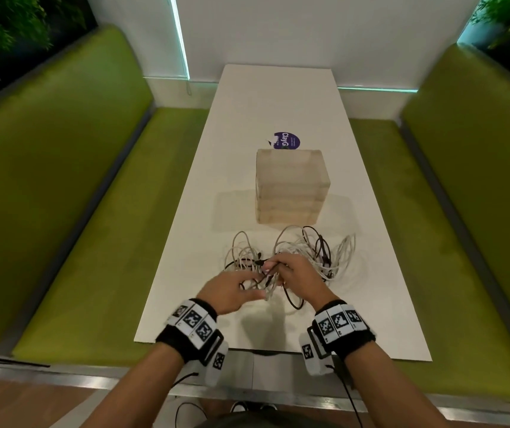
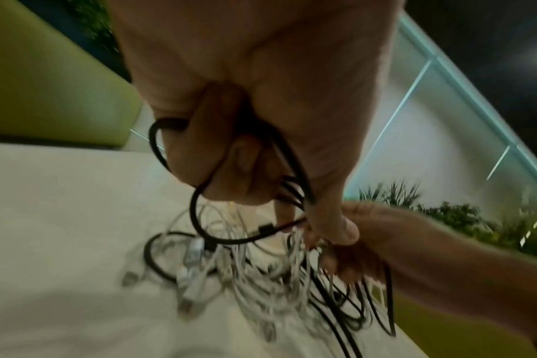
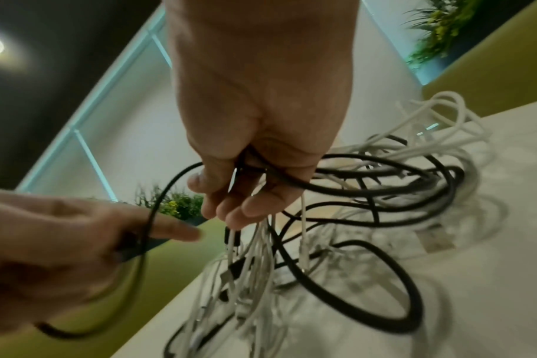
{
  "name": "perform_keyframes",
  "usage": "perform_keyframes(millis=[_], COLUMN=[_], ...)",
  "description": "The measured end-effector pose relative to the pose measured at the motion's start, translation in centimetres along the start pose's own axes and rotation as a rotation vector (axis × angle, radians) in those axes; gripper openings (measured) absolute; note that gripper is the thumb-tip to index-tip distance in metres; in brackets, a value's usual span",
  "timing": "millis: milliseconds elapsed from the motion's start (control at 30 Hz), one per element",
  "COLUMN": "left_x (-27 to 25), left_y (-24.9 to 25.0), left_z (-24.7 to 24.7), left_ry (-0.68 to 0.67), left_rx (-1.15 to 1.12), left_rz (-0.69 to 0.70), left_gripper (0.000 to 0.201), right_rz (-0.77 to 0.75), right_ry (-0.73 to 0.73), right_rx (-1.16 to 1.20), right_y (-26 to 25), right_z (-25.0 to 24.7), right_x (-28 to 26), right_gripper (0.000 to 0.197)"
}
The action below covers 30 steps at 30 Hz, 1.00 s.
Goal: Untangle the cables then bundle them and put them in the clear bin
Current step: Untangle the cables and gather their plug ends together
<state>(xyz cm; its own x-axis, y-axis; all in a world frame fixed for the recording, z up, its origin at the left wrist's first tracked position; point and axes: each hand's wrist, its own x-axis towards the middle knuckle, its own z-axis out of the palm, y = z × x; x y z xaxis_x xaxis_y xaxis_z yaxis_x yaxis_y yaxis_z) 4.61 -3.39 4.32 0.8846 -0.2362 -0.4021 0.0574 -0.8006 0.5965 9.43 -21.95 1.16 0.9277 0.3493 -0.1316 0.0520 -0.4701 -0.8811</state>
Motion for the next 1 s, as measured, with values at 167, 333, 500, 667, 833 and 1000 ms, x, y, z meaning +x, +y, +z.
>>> perform_keyframes(millis=[167,333,500,667,833,1000], left_x=[0.8,-1.0,-3.0,-3.1,0.5,1.7], left_y=[1.3,2.5,1.9,1.1,1.1,3.2], left_z=[1.4,-0.6,-3.0,-2.4,1.3,2.9], left_ry=[0.046,0.053,0.128,0.320,0.254,0.385], left_rx=[-0.379,-0.764,-0.931,-1.130,-0.588,-0.457], left_rz=[0.255,0.311,0.407,0.232,0.180,0.243], left_gripper=[0.009,0.012,0.009,0.011,0.031,0.012], right_rz=[-0.017,0.058,0.176,0.121,0.048,0.039], right_ry=[0.022,0.021,0.076,0.033,-0.061,-0.090], right_rx=[0.023,0.007,0.082,0.009,-0.117,-0.310], right_y=[-0.4,0.3,2.1,1.1,0.3,0.3], right_z=[0.0,0.0,-0.6,-0.3,0.3,-0.1], right_x=[0.0,-0.1,0.0,0.1,-0.8,-1.2], right_gripper=[0.027,0.012,0.013,0.019,0.020,0.028])
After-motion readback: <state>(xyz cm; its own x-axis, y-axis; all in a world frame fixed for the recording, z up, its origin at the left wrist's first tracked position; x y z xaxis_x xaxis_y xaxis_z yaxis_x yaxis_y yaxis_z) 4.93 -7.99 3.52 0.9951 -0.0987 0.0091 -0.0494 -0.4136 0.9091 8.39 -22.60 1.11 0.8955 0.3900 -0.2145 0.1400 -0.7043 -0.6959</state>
